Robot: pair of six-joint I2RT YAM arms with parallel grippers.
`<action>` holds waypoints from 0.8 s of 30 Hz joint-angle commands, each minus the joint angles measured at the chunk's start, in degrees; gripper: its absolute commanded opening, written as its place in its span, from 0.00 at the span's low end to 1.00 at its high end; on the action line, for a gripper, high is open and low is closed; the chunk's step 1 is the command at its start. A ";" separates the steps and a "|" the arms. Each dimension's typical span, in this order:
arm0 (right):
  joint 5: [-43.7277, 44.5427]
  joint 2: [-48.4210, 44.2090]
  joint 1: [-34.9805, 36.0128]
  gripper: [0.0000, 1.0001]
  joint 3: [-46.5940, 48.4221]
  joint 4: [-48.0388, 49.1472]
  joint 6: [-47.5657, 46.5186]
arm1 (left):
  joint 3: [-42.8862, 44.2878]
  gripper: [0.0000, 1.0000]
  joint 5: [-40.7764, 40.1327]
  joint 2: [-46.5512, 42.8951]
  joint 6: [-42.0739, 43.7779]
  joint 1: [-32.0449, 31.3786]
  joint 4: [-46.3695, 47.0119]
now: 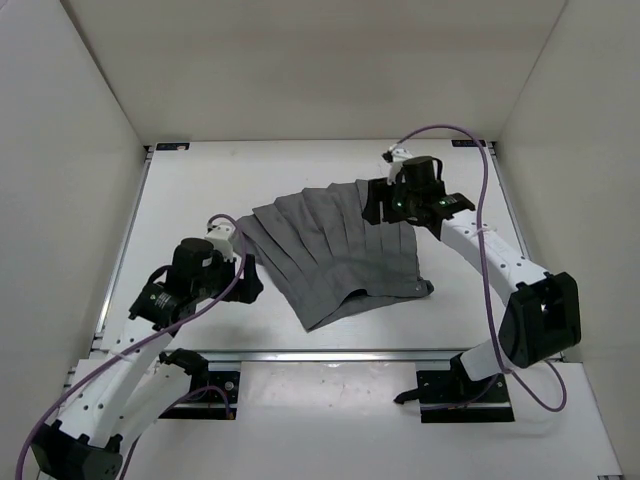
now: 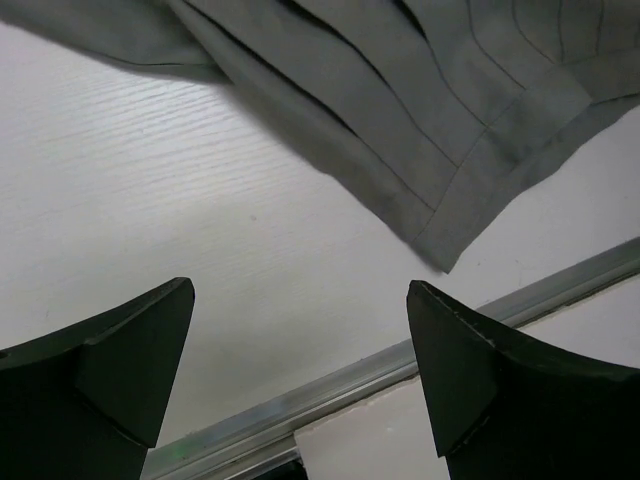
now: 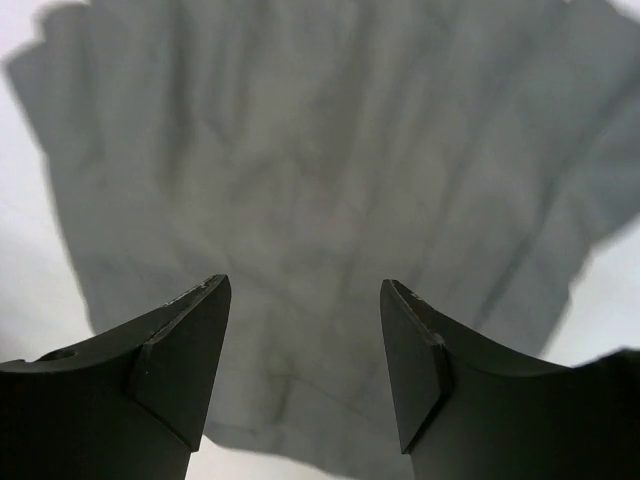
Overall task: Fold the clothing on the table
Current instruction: Flatten the skirt out
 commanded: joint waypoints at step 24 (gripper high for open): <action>7.12 -13.58 -12.85 0.77 -20.65 -12.90 5.53 | -12.01 0.80 8.66 18.21 -25.24 -13.77 34.55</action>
